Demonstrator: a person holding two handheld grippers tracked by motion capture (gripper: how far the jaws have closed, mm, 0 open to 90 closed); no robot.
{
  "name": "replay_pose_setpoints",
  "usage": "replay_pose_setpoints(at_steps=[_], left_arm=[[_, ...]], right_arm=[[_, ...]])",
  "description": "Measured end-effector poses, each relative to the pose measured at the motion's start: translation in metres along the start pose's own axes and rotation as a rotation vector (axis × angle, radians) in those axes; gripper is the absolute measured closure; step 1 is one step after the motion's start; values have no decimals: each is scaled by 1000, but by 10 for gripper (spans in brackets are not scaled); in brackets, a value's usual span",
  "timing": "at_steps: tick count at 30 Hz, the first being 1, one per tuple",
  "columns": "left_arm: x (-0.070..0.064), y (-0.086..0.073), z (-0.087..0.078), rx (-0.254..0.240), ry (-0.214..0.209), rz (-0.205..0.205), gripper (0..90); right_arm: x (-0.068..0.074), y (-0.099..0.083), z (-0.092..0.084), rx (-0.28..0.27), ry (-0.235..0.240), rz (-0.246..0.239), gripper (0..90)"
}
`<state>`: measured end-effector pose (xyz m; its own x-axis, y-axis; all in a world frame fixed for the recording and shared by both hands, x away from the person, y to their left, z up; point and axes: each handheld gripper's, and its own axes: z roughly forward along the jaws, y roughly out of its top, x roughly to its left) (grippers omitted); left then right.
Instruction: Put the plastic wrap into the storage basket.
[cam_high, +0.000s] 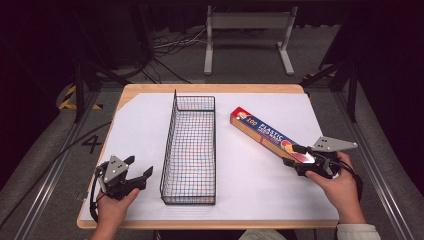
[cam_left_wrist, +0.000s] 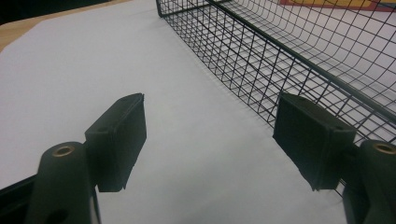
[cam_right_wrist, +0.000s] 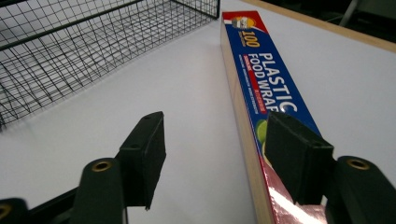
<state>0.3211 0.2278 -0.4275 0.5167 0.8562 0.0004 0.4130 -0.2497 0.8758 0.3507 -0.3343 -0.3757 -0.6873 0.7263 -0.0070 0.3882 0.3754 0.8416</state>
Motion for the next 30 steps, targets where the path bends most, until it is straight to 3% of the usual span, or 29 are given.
replay_pose_setpoints(at_steps=[10, 13, 20, 24, 30], left_arm=[[0, 0, -1, -3, 6, -4, 259], [1, 0, 0, -3, 6, -4, 260], [1, 0, 1, 2, 8, -2, 261], [0, 0, 2, 1, 10, -3, 262], [1, 0, 1, 4, 11, 1, 262]], right_arm=[[-19, 7, -6, 58, -12, 20, 509], [-31, 10, -9, 96, -17, 64, 594], [-46, 17, -13, 155, -15, 72, 767], [-52, 20, -13, 184, -19, 66, 821], [-67, 24, -10, 225, -31, 107, 883]])
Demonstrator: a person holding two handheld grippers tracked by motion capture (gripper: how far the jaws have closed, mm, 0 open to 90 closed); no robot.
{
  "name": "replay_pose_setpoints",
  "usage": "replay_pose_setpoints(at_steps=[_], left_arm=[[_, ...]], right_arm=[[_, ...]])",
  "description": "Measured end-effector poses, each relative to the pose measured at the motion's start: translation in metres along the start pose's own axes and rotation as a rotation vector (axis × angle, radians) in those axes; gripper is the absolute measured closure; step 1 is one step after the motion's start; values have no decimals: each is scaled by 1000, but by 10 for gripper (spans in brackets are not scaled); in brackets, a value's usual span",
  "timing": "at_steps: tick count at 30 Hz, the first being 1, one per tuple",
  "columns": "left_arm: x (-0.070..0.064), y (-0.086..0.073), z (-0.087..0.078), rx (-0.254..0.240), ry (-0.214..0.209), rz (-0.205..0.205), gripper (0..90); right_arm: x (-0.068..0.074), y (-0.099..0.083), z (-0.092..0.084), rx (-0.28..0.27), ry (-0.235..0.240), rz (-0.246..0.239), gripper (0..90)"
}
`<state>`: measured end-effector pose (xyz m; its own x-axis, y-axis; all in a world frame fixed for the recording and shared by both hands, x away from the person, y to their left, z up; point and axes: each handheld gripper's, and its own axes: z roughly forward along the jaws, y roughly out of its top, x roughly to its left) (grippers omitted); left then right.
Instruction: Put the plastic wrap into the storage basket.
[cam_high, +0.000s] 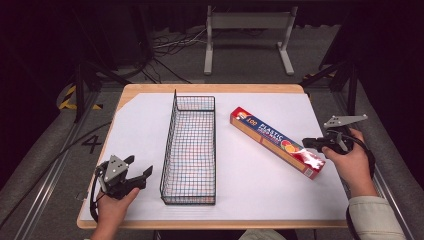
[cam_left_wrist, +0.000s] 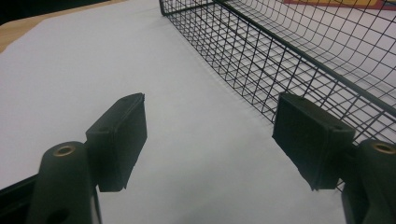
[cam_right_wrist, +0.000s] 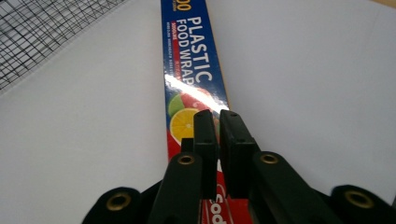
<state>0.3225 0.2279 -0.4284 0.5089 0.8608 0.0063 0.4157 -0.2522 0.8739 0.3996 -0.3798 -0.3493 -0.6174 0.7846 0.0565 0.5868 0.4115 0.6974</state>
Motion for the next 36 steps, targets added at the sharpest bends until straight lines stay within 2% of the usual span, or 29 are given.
replay_pose_setpoints(at_steps=[4, 8, 12, 18, 19, 29, 36], left_arm=[[1, -1, -1, 0, 2, -5, 262], [1, -1, 0, 3, 2, -7, 262], [1, -1, 0, 4, -1, -9, 261], [1, -1, 1, 8, 0, -6, 261], [1, -1, 1, 9, -1, -6, 261], [1, -1, 1, 7, 1, -6, 261], [1, -1, 2, 10, 2, -2, 261]], right_arm=[[-9, 2, 4, 33, -15, 11, 900], [-16, 2, 8, 38, -25, 30, 894], [-24, -3, 14, 29, -22, 54, 900], [-34, -11, 25, 64, -43, 76, 900], [-37, -15, 29, 82, -44, 93, 900], [-43, -30, 39, 136, -27, 122, 900], [-46, -37, 42, 171, 2, 124, 900]])
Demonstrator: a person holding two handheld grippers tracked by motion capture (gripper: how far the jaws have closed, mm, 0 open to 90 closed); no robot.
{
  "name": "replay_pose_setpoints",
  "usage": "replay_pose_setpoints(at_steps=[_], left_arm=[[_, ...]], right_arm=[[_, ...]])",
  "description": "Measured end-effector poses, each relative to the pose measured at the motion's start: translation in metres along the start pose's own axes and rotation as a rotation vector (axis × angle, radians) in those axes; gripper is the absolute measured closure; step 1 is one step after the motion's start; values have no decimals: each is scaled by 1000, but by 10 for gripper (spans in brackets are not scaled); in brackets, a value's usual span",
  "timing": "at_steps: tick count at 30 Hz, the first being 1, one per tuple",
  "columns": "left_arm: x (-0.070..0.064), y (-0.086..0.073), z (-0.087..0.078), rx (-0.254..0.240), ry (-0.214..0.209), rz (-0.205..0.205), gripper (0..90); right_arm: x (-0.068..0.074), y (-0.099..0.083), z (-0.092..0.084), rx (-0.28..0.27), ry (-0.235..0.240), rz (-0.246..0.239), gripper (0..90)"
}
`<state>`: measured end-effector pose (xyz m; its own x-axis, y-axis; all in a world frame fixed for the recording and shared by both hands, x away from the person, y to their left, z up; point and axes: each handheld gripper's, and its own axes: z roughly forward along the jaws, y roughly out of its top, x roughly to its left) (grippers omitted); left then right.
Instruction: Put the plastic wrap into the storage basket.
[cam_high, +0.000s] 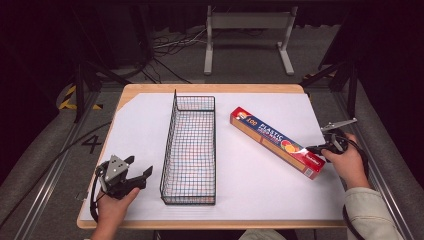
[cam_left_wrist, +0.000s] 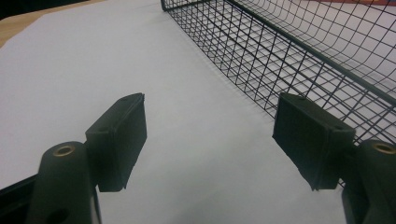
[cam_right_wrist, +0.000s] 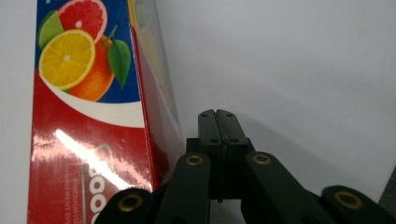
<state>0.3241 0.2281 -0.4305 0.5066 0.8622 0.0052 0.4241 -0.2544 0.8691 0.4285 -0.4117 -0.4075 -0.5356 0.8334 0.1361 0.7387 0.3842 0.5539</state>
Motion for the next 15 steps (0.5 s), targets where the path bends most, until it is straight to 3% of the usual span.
replay_pose_setpoints(at_steps=[3, 4, 10, 15], left_arm=[[0, 0, 0, 1, 0, -1, 261], [0, 0, 0, -1, 1, -1, 262], [0, -1, 0, -4, 3, -4, 264], [0, 0, 0, -4, 5, -4, 264]], right_arm=[[2, -1, 1, 27, 32, 0, 900], [3, -1, 1, 33, 21, -10, 900], [11, -5, 0, 62, 55, -32, 900], [30, -14, -1, 69, 89, -69, 900]])
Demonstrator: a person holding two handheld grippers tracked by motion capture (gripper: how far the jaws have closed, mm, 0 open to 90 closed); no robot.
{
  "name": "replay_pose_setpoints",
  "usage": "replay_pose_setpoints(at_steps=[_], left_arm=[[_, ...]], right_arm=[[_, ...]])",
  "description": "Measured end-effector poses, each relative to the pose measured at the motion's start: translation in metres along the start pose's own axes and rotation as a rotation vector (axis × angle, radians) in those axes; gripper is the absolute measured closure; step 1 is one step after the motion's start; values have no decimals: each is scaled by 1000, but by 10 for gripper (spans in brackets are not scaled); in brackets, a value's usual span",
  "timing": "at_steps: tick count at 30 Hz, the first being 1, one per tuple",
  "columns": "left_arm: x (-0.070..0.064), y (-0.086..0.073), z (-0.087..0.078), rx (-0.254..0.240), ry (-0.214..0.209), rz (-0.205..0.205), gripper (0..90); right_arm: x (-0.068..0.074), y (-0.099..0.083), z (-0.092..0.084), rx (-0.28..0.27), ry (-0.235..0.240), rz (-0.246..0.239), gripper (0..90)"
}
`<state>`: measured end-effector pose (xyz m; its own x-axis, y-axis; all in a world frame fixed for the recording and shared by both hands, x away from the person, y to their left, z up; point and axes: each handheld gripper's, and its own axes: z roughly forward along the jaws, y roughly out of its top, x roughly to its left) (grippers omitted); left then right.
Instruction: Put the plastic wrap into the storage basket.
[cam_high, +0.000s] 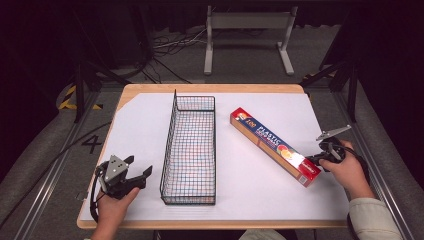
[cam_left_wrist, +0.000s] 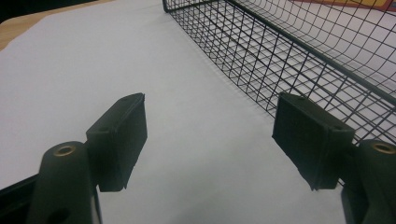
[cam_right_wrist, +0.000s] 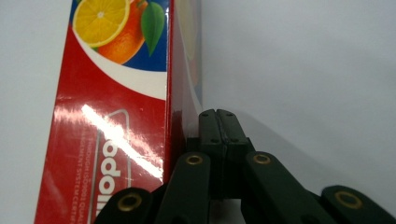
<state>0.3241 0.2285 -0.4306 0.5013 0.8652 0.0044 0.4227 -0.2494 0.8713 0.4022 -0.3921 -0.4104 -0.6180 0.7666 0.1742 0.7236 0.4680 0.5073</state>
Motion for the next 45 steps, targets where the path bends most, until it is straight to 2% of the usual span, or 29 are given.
replay_pose_setpoints(at_steps=[7, 10, 15, 23, 26, 29, 37, 45], left_arm=[[-1, 1, 2, -3, -1, -1, 265], [-1, 2, 3, -5, -1, -4, 265], [0, 3, 4, -4, 1, -10, 267], [0, 3, 4, -6, 5, -14, 268], [1, 3, 3, -9, 8, -14, 268], [1, 2, 2, -8, 10, -16, 267], [1, 2, 1, -9, 17, -17, 268], [1, 1, 1, -8, 19, -17, 267]], right_arm=[[25, -6, 1, 28, 29, -45, 900], [36, -6, 2, 38, 46, -79, 900], [50, -4, 7, 57, 69, -101, 900], [63, -2, 12, 81, 111, -118, 900], [60, -2, 12, 82, 93, -87, 822], [57, -3, 10, 81, 70, -73, 812], [53, 1, -6, -21, 31, -12, 677], [58, 17, -18, -96, 31, 0, 559]])
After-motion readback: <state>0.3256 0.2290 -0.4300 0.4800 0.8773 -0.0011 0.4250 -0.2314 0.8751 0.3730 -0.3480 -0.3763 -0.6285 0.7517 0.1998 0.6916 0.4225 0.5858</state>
